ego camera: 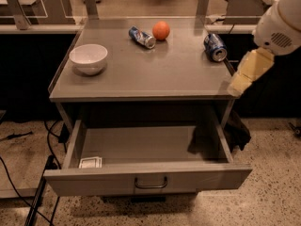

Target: Place pepsi can into top drawer

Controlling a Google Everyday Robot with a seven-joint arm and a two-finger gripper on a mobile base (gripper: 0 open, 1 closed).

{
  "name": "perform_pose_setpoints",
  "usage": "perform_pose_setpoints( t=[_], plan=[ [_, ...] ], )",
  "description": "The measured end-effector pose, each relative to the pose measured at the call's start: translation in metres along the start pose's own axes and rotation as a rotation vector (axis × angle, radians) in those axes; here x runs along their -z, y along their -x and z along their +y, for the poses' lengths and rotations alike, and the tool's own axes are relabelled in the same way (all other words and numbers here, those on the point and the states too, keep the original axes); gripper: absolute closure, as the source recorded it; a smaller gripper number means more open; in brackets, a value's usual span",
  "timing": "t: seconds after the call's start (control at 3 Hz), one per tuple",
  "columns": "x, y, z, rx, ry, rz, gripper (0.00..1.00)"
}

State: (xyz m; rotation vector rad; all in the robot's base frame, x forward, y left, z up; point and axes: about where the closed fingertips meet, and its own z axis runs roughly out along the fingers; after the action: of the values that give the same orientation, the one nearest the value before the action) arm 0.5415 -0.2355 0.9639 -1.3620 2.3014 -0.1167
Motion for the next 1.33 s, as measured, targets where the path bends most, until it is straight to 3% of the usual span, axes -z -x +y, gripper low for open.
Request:
perform_pose_setpoints(
  t=[0.67,1.0,1.33],
  plan=[
    [-0.046,0.023,-0.088,-0.226,-0.182,-0.127,0.00],
    [-0.043,0.036,-0.103,-0.245,-0.233,-0.183,0.00],
    [-0.044,0.036,-0.103,-0.245,-0.233,-0.183,0.00]
  ],
)
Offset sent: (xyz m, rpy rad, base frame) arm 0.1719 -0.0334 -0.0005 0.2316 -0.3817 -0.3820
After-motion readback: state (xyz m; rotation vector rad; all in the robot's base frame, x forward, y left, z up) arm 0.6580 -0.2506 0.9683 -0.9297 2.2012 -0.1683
